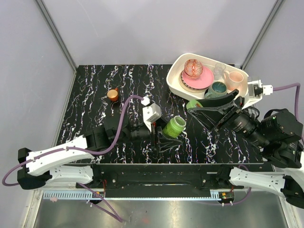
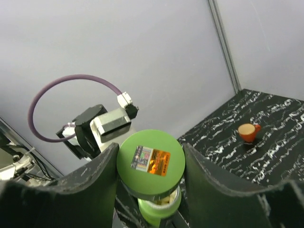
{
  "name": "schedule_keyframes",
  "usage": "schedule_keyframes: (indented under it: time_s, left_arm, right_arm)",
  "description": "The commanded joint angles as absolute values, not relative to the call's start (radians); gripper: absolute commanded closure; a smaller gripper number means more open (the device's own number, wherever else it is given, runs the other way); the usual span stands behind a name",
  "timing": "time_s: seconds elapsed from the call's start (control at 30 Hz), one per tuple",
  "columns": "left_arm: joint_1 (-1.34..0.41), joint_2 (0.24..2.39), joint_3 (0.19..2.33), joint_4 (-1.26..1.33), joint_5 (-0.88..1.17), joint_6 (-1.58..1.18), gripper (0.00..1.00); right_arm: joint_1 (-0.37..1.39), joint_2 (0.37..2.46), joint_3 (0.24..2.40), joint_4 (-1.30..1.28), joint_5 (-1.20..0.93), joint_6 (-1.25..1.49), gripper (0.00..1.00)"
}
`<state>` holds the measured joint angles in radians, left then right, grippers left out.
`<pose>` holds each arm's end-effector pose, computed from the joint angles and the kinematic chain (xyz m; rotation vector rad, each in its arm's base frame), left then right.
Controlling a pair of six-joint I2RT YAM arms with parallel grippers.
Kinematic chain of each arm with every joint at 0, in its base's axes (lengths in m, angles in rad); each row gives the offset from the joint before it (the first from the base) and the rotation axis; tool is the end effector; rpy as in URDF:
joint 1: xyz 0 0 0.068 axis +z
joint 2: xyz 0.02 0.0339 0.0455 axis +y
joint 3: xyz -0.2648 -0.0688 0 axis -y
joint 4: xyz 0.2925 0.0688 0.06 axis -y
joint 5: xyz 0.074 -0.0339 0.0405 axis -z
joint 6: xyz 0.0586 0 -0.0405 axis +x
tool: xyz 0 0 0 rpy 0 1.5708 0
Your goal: Sort the pills into containers
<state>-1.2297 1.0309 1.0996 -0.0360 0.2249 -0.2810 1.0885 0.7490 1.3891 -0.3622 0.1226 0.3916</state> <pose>0.0889 -0.2896 0.4249 0.9508 1.4185 -1.3410 0.0768 0.1313 0.5529 -0.3674 1.3415 1.1759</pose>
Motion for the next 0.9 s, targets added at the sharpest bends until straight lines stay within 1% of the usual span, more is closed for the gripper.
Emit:
schedule_keyframes:
  time_s: [0.0,0.3,0.4,0.87]
  left_arm:
    - [-1.252,1.029,1.18,0.052,0.247,-0.27,1.0]
    - [-1.258,1.028,1.203,0.052,0.238,-0.265,1.0]
    - [-1.258,1.034,1.21,0.041,0.235,-0.264,1.0]
    - [-1.258,1.049,1.23,0.049,0.233,-0.267,1.0]
  right_arm:
    - [1.094,0.772,1.419,-0.305,0.04,0.408,0.96]
    - [1.094,0.802,1.393,-0.331,0.003,0.377,0.97]
    - [1.092,0.808,1.387,-0.342,-0.038,0.37,0.97]
    - [1.094,0.805,1.347,-0.351,-0.055,0.365,0.98]
